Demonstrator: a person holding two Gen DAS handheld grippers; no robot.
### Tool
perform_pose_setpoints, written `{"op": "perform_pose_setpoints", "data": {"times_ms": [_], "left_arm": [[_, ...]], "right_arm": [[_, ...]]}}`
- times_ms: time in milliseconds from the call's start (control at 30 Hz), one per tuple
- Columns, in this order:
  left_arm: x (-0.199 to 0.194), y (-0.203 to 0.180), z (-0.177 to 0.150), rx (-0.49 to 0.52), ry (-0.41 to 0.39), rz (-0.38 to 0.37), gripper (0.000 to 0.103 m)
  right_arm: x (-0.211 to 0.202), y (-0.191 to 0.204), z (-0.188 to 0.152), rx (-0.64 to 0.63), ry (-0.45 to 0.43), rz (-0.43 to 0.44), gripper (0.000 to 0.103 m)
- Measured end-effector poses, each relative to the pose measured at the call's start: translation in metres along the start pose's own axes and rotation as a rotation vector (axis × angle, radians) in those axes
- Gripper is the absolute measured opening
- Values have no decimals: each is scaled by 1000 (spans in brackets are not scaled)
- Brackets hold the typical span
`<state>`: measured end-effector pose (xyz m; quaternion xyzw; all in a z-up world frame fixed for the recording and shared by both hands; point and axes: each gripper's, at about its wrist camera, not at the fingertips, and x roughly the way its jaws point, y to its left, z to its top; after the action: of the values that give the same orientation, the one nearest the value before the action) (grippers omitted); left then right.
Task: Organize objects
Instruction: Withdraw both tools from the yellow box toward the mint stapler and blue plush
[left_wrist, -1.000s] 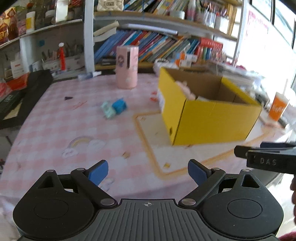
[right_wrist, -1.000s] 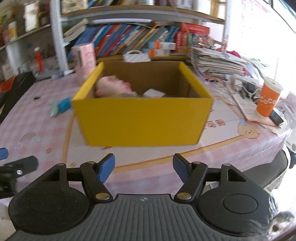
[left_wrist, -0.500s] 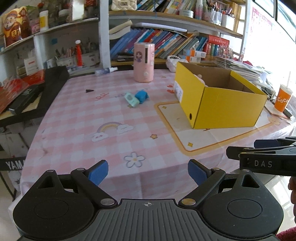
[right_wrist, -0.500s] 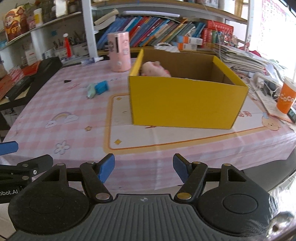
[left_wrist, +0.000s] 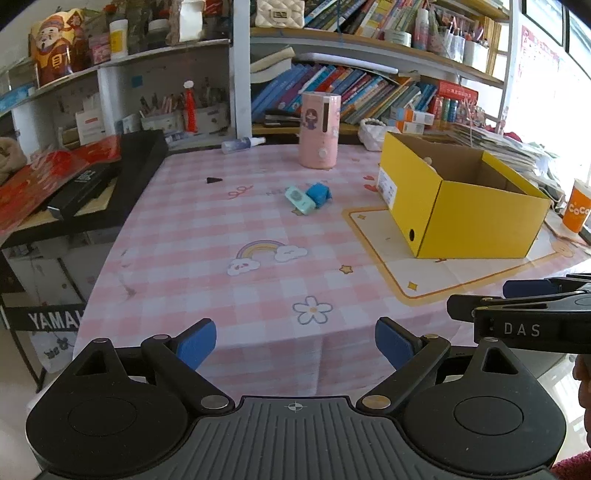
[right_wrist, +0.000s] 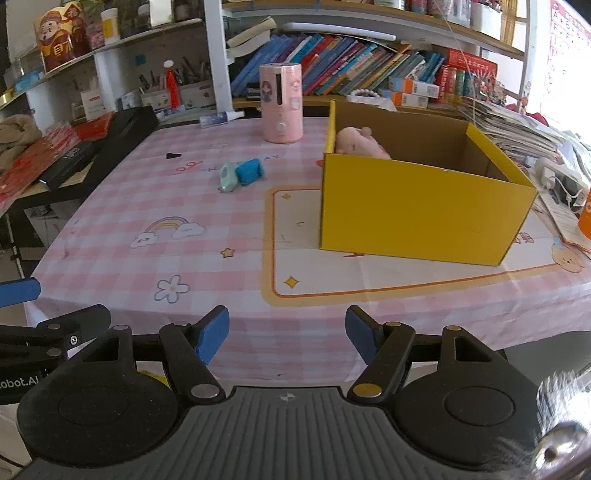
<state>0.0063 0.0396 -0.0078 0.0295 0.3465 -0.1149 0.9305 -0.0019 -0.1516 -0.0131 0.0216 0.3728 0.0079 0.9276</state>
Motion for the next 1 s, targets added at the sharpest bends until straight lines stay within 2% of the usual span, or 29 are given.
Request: {"op": "perform_pose_setpoints", "data": {"times_ms": [533,800,1000], "left_arm": [[-6,27,-1,-27,-2,51,95],[10,31,9,-35,0,72,95],[28,33,28,-22,-10,99,95]], "right_arm": [[11,34,8,-49,9,52,68],[30,38,23,-69,9,80,67],[56,39,44,-80,17,104,65]]}}
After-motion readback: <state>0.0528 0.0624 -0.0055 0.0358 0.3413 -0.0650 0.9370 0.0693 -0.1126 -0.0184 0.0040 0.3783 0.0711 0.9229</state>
